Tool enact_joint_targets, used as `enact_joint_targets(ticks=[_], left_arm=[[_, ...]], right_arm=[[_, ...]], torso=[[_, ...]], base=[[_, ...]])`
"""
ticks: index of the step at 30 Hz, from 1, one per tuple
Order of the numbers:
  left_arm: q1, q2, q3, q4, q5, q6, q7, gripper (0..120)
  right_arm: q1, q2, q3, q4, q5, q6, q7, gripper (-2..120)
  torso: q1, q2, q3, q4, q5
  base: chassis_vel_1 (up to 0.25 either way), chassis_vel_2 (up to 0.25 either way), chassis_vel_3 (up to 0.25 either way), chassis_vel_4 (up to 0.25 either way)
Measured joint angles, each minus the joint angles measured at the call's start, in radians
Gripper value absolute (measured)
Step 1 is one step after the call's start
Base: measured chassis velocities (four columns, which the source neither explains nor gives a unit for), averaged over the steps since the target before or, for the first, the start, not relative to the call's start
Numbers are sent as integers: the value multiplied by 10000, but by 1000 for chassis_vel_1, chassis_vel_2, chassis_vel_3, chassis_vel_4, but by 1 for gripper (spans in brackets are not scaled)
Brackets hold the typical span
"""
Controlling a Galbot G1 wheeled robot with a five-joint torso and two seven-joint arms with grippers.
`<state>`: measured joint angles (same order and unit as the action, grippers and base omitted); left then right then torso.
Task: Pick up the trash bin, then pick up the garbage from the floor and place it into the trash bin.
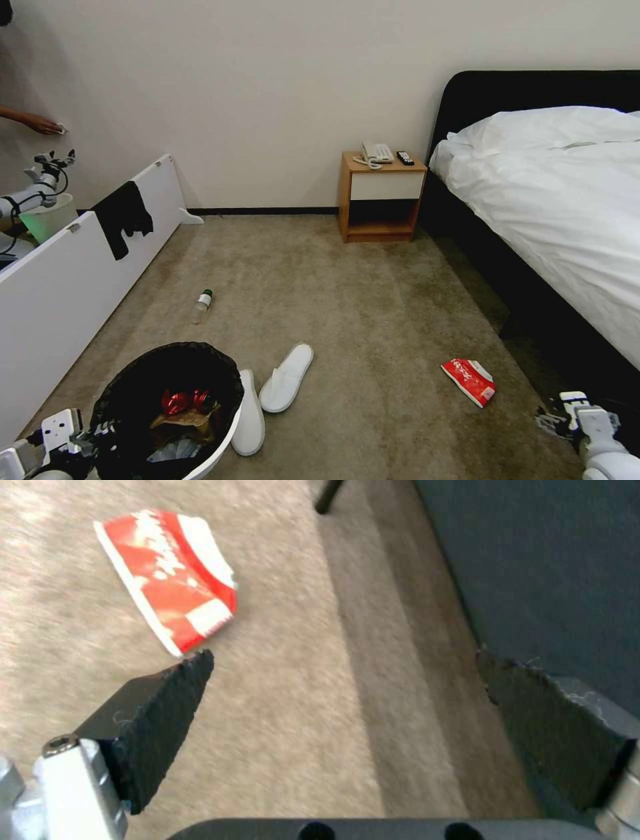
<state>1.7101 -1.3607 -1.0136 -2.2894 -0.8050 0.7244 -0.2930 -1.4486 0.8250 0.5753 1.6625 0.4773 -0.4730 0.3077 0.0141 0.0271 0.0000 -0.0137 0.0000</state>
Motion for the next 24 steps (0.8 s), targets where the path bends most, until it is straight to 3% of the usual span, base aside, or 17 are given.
enact_joint_targets(ticks=[11, 24], left_arm=[[-24, -64, 9, -16, 22, -8, 0, 2], [5, -76, -29, -32, 23, -8, -15, 2]], right_arm=[[608, -15, -745, -310, -43, 207, -56, 100], [2378, 198, -2344, -2189, -235, 676, -288, 100]], torso=[[0, 0, 0, -2, 0], [0, -1, 0, 0, 0]], base=[[0, 0, 0, 0], [0, 0, 0, 0]])
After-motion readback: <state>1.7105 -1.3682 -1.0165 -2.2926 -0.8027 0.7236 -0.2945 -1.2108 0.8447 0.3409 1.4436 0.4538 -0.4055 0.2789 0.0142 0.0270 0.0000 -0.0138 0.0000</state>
